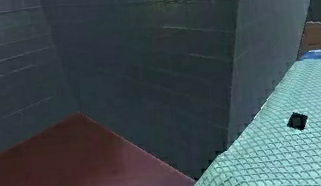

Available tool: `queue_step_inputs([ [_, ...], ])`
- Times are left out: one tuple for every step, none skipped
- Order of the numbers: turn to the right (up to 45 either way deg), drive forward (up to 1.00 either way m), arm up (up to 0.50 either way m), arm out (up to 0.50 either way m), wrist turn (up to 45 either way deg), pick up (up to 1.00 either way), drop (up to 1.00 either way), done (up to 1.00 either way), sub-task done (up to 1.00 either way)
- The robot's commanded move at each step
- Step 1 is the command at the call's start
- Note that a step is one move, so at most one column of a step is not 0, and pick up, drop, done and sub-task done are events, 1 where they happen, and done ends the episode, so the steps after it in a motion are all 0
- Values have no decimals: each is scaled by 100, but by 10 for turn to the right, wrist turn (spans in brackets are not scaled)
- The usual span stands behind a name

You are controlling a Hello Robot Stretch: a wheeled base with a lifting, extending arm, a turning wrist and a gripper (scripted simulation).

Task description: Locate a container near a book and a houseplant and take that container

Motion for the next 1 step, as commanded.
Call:
queue_step_inputs([
  [-420,0,0,0,0,0,0,0,0],
])
